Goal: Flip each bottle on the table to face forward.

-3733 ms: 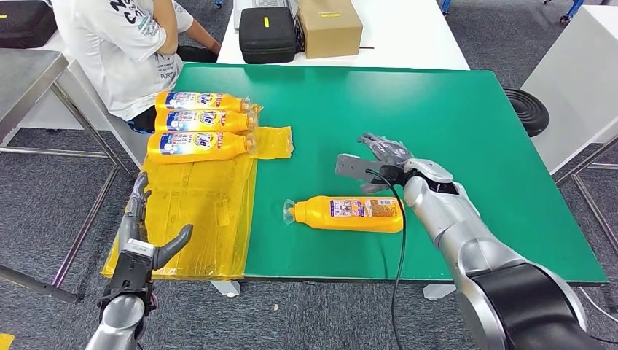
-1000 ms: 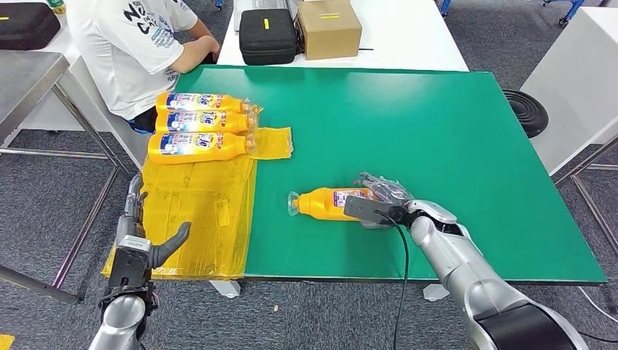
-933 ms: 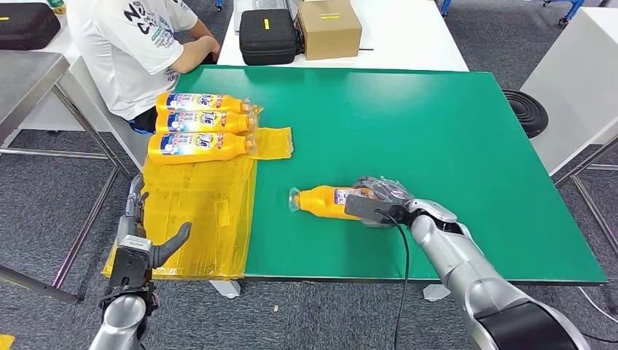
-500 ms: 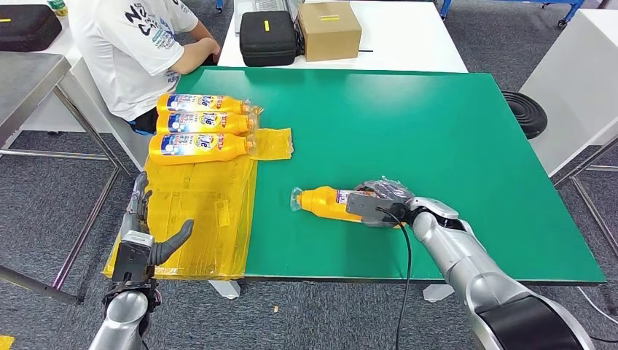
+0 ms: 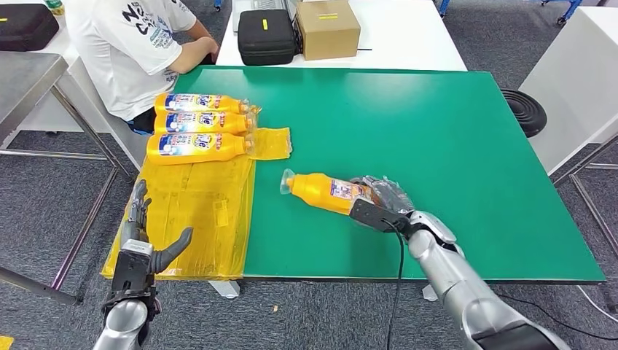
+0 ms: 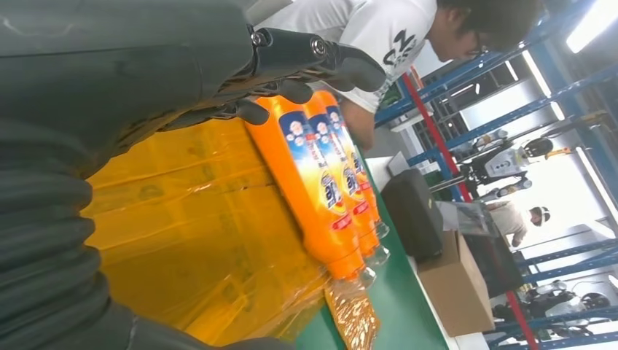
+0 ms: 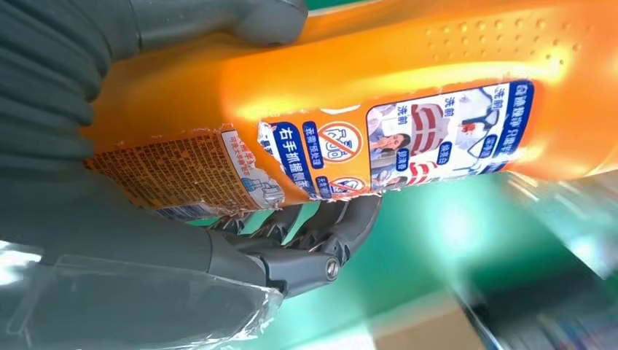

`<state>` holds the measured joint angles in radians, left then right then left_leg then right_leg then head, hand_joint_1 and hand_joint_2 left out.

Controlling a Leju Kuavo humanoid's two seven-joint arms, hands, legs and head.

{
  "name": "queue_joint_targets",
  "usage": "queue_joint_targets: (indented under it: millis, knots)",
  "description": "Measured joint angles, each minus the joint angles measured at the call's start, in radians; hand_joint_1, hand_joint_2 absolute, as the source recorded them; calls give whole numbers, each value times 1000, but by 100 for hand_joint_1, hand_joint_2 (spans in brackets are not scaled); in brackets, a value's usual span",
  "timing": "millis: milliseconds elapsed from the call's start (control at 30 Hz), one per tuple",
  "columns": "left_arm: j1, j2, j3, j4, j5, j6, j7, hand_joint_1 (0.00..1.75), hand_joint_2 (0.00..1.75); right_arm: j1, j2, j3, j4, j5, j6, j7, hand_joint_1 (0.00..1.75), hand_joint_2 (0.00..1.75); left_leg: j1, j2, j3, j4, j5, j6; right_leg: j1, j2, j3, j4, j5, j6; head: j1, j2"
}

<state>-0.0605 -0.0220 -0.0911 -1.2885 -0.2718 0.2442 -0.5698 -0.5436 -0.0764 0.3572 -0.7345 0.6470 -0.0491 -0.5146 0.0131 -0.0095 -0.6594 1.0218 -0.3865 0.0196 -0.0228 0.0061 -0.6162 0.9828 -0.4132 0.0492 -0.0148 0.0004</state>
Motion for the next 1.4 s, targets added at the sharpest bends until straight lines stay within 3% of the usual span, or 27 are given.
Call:
queue_joint_targets:
  millis: [233,367,467,667,833,1133,1400]
  knots:
    - [18,-2,3,-27,37,-27,6,0,175,161,77,-96,-331,-67,-86,-42,175,175,1,-1,-5,0,-1,-1,1,-1,-5,0,-1,-1,0,0]
    - [19,-3,4,-41,79,-62,17,0,175,205,106,-133,-427,-99,-84,-55,175,175,1,-1,-6,0,-1,-1,-1,0,-6,0,-1,-1,0,0]
    - [19,-5,4,-51,169,-142,32,0,175,224,126,-150,-458,-130,-74,-75,175,175,1,-1,-7,0,-1,-1,-1,0,-6,0,-1,-1,0,0]
    - [2,-10,-3,-46,421,-390,64,0,175,244,169,-156,-438,-174,-65,-149,175,175,1,0,-7,0,-1,-1,0,0,-7,0,-1,-1,0,0]
    - [-72,-21,-41,13,513,-504,67,0,175,233,220,-122,-336,-185,-92,-175,175,175,1,-1,-7,0,-1,-1,0,0,-7,0,-1,-1,0,0]
    - [-193,-67,-143,100,488,-548,79,0,175,194,295,-29,-168,-251,-103,-181,175,175,1,-1,-8,0,0,-1,0,0,-8,0,-1,-1,0,0]
    - [-228,-79,-178,132,483,-551,83,0,175,169,320,2,-104,-260,-102,-181,175,175,1,0,-9,0,-1,-1,0,0,-9,0,-1,-1,0,0]
